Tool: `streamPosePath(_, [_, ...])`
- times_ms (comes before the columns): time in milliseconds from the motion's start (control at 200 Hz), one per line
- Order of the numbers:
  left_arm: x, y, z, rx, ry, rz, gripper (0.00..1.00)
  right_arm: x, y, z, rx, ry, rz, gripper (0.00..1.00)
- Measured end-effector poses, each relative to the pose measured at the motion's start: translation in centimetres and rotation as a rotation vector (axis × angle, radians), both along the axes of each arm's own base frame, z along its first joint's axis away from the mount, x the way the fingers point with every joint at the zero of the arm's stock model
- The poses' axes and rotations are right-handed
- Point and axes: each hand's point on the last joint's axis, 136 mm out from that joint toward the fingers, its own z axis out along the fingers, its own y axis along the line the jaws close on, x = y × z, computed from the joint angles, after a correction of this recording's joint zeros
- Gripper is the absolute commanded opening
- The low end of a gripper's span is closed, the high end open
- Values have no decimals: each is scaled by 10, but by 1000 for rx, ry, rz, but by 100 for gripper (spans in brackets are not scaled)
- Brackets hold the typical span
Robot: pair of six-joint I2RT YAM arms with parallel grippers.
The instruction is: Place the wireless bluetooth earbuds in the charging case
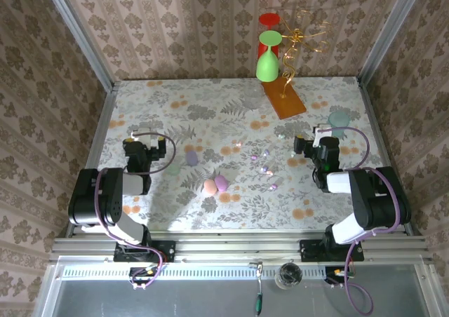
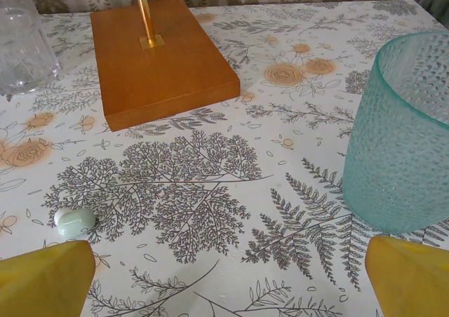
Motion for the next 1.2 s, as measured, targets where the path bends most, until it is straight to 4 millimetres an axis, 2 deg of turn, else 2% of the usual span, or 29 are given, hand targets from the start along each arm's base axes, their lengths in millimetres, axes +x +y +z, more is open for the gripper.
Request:
streamPosePath(980, [-1, 0, 1, 5, 0, 7, 100, -1, 0, 0, -1, 5, 1, 100])
streamPosePath(1085, [-6, -3, 11, 17, -20, 5, 100, -5, 1, 13, -2, -2, 3, 100])
streamPosePath(1195, [-11, -11, 40, 35, -84, -6, 100, -10, 1, 41, -5, -47, 1, 100])
